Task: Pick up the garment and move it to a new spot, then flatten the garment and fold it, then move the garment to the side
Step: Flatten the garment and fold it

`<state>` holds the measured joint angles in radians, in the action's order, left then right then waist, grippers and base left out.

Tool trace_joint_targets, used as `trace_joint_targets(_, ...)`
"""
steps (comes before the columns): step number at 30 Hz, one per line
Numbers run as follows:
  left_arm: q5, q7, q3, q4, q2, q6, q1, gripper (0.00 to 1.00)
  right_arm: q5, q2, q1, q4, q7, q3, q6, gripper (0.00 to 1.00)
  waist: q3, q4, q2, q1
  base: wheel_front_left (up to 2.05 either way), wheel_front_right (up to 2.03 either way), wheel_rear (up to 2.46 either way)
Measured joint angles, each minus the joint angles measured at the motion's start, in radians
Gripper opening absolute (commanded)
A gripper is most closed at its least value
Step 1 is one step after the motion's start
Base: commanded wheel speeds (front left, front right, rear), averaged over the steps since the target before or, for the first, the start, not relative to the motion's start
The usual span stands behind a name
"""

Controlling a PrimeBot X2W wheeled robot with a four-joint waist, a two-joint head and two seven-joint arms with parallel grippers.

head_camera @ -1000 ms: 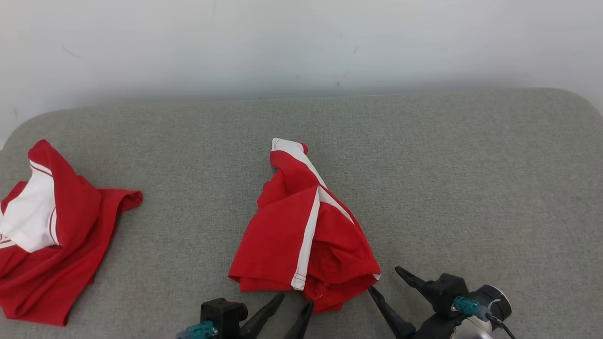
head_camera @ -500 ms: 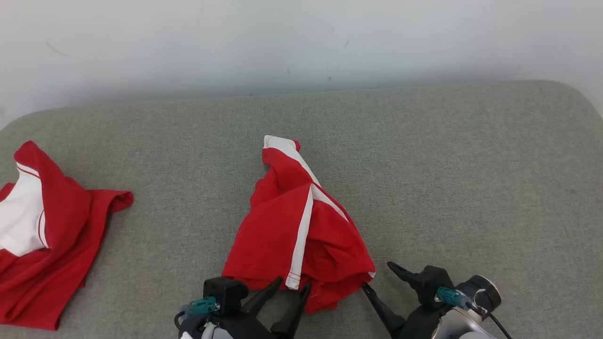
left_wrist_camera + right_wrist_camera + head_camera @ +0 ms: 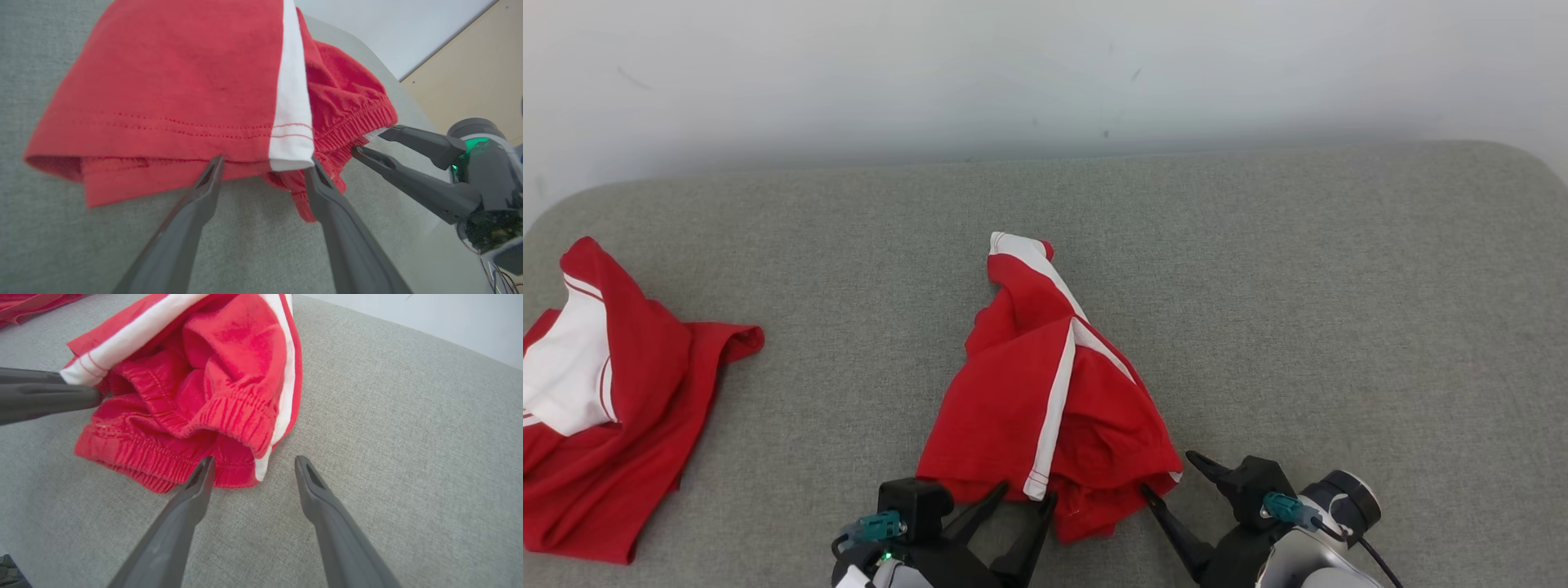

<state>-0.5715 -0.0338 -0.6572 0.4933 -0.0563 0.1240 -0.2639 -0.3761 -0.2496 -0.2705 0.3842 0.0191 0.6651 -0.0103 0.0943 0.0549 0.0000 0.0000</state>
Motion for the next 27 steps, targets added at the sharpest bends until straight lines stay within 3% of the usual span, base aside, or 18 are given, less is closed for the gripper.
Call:
trace_joint_targets(5, 0.001, -0.017, -0.011, 0.03, 0.001, 0.0, -0.029, 1.0, 0.01, 0.012, -0.027, 0.025, 0.003, 0.006, 0.0, 1.0, 0.002, 0.003, 0.0, 0.0001, 0.0, 0.0, 0.0)
trace_joint_targets(6, 0.0, -0.021, -0.012, 0.036, 0.001, 0.0, -0.032, 0.84, 0.01, 0.017, -0.03, 0.03, 0.007, 0.006, 0.0, 1.0, 0.002, 0.003, 0.0, 0.0, 0.0, 0.0, 0.0)
trace_joint_targets(7, 0.0, -0.021, -0.014, 0.042, 0.001, 0.0, -0.033, 0.62, 0.01, 0.022, -0.031, 0.035, 0.007, 0.007, -0.002, 1.0, 0.003, 0.003, 0.0, 0.0, 0.0, 0.0, 0.0)
trace_joint_targets(8, 0.0, -0.03, -0.015, 0.048, 0.001, 0.0, -0.033, 0.18, 0.012, 0.027, -0.031, 0.038, 0.01, 0.009, -0.003, 0.09, 0.003, 0.003, 0.0, 0.0, 0.0, 0.0, 0.0)
trace_joint_targets(9, 0.0, -0.036, -0.015, 0.053, 0.002, 0.0, -0.033, 0.0, 0.016, 0.033, -0.031, 0.039, 0.017, 0.009, -0.006, 0.0, 0.004, 0.003, 0.0, 0.0001, 0.0, 0.0, 0.0)
trace_joint_targets(17, 0.005, -0.103, 0.013, 0.075, 0.002, 0.0, -0.077, 0.0, 0.032, 0.03, -0.082, 0.055, 0.079, -0.015, -0.018, 0.0, -0.002, 0.003, 0.0, 0.0, 0.0, 0.0, 0.0)
trace_joint_targets(22, 0.006, -0.162, 0.087, 0.041, -0.059, -0.011, -0.122, 0.0, 0.035, -0.018, -0.126, 0.056, 0.114, -0.057, -0.025, 0.0, -0.023, 0.005, 0.0, 0.0001, 0.0, 0.0, 0.0)
trace_joint_targets(27, 0.008, -0.16, 0.109, 0.001, -0.133, -0.008, -0.154, 0.0, 0.033, -0.069, -0.188, 0.056, 0.11, -0.08, 0.021, 0.0, -0.035, 0.007, 0.0, -0.0002, 0.0, 0.0, 0.0)
